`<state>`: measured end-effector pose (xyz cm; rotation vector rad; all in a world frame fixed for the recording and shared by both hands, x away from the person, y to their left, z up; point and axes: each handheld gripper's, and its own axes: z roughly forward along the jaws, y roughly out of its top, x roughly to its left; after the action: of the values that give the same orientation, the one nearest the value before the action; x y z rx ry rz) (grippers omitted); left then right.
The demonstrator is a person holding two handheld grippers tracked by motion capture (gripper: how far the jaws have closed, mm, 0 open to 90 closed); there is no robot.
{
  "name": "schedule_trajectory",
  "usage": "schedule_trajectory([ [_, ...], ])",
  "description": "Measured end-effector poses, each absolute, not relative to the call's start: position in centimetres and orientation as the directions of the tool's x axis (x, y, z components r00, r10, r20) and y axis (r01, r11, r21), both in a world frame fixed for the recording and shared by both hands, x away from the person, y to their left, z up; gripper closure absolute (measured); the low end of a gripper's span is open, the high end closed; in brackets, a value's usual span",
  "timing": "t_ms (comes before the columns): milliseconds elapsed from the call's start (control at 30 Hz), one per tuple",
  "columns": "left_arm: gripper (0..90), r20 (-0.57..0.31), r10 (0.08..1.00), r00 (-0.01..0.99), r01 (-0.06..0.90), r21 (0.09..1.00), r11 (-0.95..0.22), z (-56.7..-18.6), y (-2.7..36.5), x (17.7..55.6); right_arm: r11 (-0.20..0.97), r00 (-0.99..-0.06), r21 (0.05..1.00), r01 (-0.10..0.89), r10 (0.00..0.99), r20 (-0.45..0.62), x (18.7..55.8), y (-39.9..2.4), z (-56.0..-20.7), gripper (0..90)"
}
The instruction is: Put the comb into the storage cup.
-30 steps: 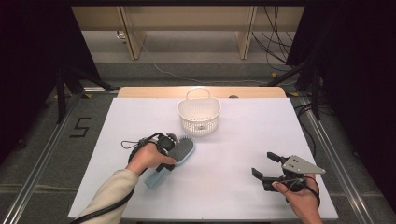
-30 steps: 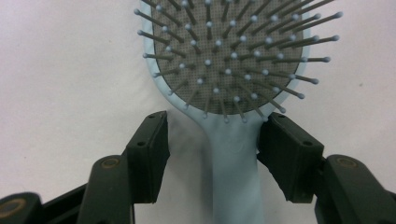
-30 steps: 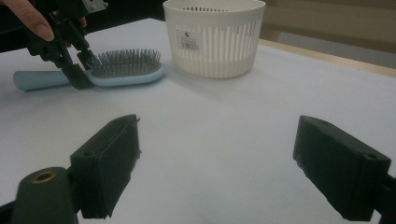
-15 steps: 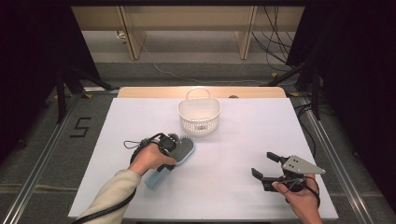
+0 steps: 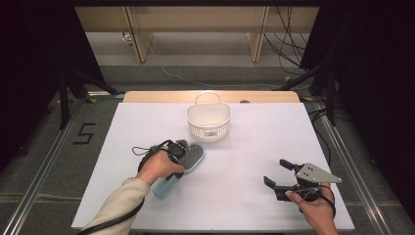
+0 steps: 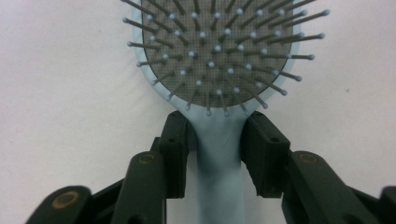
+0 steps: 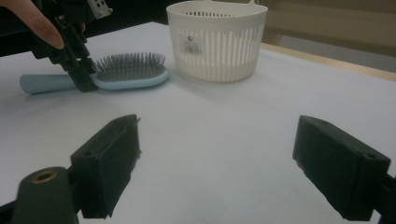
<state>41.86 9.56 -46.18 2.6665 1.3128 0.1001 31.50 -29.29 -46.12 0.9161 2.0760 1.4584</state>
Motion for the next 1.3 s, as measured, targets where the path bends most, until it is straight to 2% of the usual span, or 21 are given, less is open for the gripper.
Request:
schedule_trajectory([
  [300,68.0,-0.016,0.808,0.59,0.798,0.166,-0.579,-46.11,9.35,41.8,0.226,-0.684,0.936,0.27,0.73,0.021,31.5,-29.25,-46.15,15.4],
  [1300,69.7,-0.031,0.793,0.608,0.782,0.192,-0.593,-46.14,9.8,41.63,0.222,-0.678,0.935,0.275,0.735,0.025,31.45,-29.29,-46.18,15.4],
])
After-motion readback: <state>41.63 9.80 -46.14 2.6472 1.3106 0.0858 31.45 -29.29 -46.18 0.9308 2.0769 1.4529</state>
